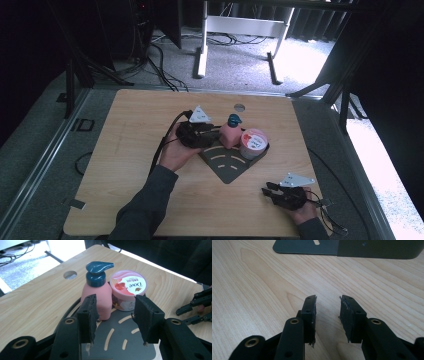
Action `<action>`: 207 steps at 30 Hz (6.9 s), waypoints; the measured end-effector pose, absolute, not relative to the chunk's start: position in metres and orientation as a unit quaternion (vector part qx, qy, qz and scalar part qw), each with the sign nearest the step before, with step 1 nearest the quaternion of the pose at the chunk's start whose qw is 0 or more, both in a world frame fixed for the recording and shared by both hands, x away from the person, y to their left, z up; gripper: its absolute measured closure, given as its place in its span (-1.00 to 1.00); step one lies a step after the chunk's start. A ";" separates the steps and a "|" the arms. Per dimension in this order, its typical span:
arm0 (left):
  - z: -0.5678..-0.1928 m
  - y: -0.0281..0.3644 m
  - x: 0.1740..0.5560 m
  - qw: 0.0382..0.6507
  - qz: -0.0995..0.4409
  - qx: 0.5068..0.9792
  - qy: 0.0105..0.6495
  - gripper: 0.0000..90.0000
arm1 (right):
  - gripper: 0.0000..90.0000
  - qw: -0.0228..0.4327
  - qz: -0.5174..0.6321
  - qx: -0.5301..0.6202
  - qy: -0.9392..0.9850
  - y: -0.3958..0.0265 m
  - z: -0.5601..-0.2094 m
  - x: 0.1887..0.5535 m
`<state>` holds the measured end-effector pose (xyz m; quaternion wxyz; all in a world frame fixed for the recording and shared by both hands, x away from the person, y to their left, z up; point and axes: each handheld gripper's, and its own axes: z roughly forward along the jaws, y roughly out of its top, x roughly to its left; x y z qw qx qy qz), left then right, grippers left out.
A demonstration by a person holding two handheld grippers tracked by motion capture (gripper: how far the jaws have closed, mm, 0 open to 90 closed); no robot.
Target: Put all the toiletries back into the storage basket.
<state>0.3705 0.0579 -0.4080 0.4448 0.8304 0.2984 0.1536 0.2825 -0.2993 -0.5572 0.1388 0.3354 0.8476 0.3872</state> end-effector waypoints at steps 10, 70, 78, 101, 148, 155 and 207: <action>-0.400 0.078 0.370 0.452 0.170 0.818 0.311 0.06 | 0.45 0.138 0.387 0.337 0.847 -0.299 -0.557 0.282; -0.413 0.131 0.405 0.365 0.154 0.850 0.347 -0.17 | 0.42 0.137 0.388 0.336 0.847 -0.299 -0.557 0.282; -0.418 0.128 0.408 0.347 0.146 0.860 0.344 -0.17 | 0.42 0.136 0.388 0.335 0.848 -0.299 -0.557 0.283; -0.439 0.121 0.420 0.284 0.121 0.889 0.339 -0.19 | 0.41 0.136 0.389 0.335 0.848 -0.299 -0.557 0.283; -0.456 0.112 0.427 0.228 0.104 0.920 0.300 0.00 | 0.38 0.132 0.390 0.334 0.848 -0.300 -0.557 0.283; -0.453 0.111 0.427 0.219 0.106 0.923 0.297 0.01 | 0.38 0.131 0.391 0.335 0.847 -0.300 -0.557 0.283; -0.448 0.102 0.425 0.185 0.086 0.933 0.297 0.21 | 0.38 0.130 0.392 0.334 0.848 -0.300 -0.558 0.283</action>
